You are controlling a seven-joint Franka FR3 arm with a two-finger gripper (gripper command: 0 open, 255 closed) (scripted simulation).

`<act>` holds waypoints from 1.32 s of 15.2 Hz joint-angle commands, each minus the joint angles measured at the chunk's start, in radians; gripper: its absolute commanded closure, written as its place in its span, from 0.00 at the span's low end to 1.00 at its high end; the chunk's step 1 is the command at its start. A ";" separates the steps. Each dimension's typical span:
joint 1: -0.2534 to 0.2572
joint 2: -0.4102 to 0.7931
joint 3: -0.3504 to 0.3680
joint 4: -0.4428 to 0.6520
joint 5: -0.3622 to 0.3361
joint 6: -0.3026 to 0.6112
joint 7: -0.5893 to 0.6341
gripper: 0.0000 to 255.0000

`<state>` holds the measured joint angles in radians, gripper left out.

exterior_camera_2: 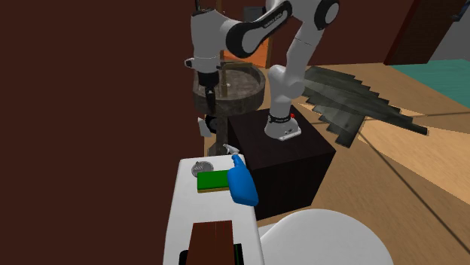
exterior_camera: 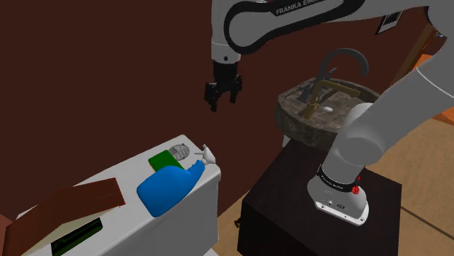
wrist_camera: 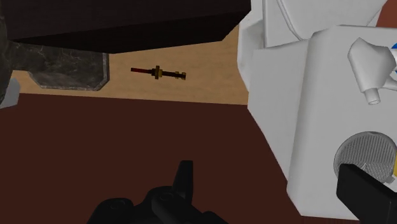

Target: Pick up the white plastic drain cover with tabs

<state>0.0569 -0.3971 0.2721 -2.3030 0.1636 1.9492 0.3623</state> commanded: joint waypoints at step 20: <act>0.112 0.683 0.183 0.450 -0.336 0.141 0.476 0.00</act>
<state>0.1684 0.2796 0.4563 -1.8475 -0.1678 2.0783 0.8356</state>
